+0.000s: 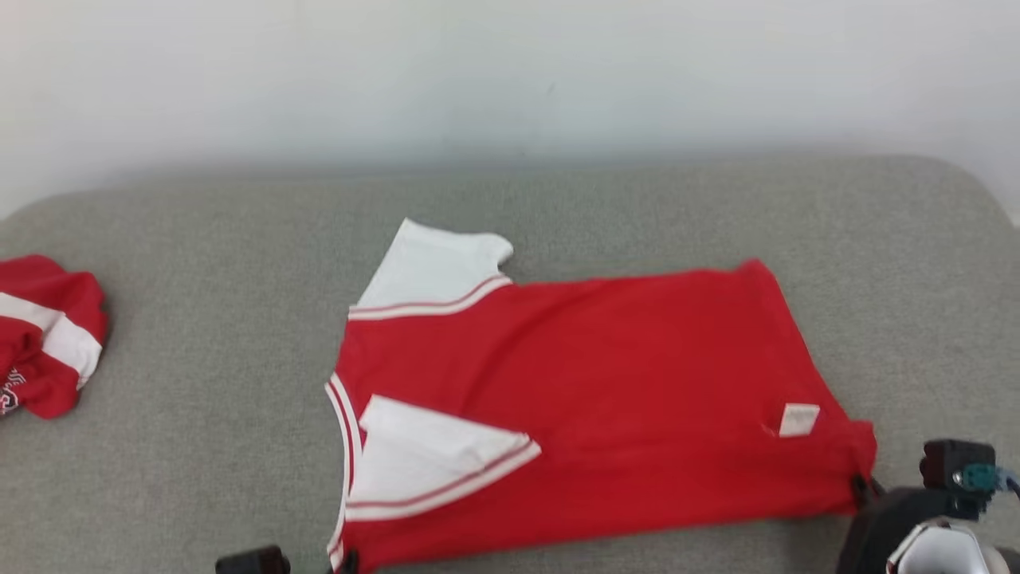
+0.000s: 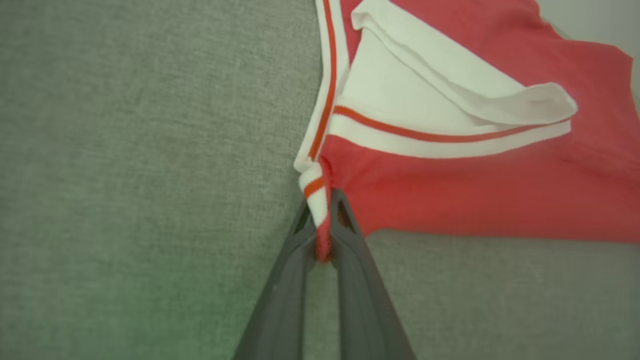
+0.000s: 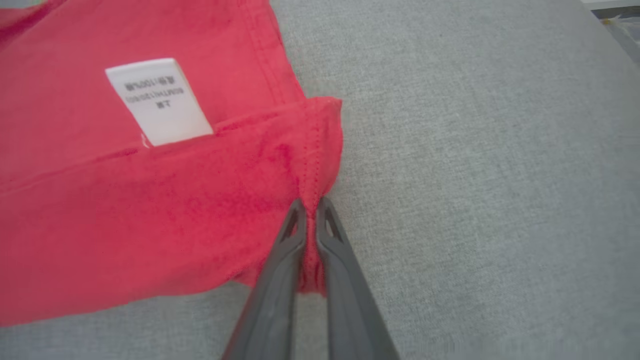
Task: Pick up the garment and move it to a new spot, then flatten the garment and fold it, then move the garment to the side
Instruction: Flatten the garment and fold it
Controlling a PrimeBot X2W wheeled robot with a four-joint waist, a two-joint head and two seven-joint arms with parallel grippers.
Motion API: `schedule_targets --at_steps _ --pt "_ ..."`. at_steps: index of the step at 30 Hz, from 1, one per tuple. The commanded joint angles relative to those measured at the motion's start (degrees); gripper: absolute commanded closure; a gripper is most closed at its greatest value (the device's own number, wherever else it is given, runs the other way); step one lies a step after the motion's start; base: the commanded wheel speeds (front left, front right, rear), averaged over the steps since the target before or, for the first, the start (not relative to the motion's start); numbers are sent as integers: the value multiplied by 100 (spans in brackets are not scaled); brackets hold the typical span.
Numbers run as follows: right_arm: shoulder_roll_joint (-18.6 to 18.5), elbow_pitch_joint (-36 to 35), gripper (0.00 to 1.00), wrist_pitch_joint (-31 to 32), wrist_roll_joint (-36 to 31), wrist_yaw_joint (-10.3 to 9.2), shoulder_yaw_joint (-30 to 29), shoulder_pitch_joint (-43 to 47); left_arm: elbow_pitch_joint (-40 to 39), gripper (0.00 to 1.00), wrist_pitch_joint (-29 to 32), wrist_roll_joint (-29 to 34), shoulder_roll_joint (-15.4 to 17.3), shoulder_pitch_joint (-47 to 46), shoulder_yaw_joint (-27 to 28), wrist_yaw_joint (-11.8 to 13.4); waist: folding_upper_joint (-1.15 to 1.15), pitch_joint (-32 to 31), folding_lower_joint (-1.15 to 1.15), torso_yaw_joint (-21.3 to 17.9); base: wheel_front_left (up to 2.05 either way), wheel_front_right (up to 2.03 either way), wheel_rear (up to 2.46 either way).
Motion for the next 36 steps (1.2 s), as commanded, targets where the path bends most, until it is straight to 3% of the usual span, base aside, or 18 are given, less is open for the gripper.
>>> schedule_targets --at_steps 1,10,11,12,20,26,36 --pt "-20 -141 100 69 74 4 -75 221 -95 100 76 -78 71 240 -22 53 0 -236 0 -71 0 0 0" --pt "75 -480 100 298 320 4 -30 1011 -562 100 226 -182 226 899 -98 298 0 -470 0 -124 0 0 0" --pt "84 -461 48 294 374 4 31 1041 -579 100 242 -154 247 938 -117 324 0 -486 0 -136 0 0 0" --pt "83 -437 0 304 403 4 82 1073 -590 0 225 -118 260 971 -109 366 0 -501 0 -145 0 0 0" --pt "53 -770 0 370 276 4 137 928 -897 0 169 -122 489 893 167 610 0 -518 0 -158 0 0 0" --pt "-114 -980 0 309 168 4 368 283 -928 0 224 16 605 172 300 563 0 -265 0 -250 0 0 0" --pt "-68 -501 0 46 621 5 1412 -1525 328 0 998 651 609 -2479 -108 97 0 908 0 -686 0 0 0"
